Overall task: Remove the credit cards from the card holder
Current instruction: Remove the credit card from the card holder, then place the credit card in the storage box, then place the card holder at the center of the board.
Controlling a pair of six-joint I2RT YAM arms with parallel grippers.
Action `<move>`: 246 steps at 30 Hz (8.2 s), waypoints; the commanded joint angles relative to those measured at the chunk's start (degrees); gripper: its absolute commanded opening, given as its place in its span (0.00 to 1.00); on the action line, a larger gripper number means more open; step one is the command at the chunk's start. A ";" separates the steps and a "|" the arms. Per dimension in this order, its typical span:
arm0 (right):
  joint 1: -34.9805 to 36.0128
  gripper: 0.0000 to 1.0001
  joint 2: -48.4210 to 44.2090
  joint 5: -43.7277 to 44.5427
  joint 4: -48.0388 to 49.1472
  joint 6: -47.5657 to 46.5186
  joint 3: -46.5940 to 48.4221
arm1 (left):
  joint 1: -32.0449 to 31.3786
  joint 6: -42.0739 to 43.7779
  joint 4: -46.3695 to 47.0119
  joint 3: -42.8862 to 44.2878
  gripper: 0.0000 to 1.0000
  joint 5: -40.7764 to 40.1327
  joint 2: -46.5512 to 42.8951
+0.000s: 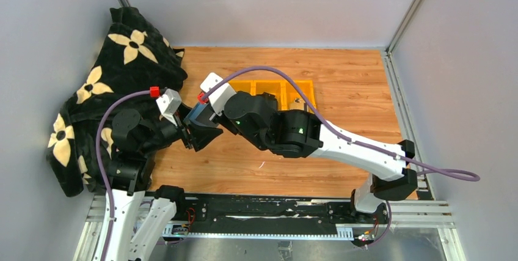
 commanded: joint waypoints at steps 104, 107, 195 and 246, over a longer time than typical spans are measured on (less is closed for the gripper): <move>-31.88 0.53 -19.14 -76.17 67.24 59.75 -46.84 | 0.06 -26.70 6.39 13.13 0.01 5.10 8.79; -31.42 0.53 -18.30 -76.27 67.84 59.94 -46.66 | 0.06 -29.54 8.95 12.94 0.01 6.76 8.94; -54.79 0.00 19.19 -60.47 10.46 23.17 -19.74 | -7.58 31.59 -32.76 11.77 0.06 -14.23 19.93; -60.09 0.57 -26.89 -40.28 12.27 26.76 -50.68 | -33.34 41.64 -19.68 1.14 0.49 -33.80 36.11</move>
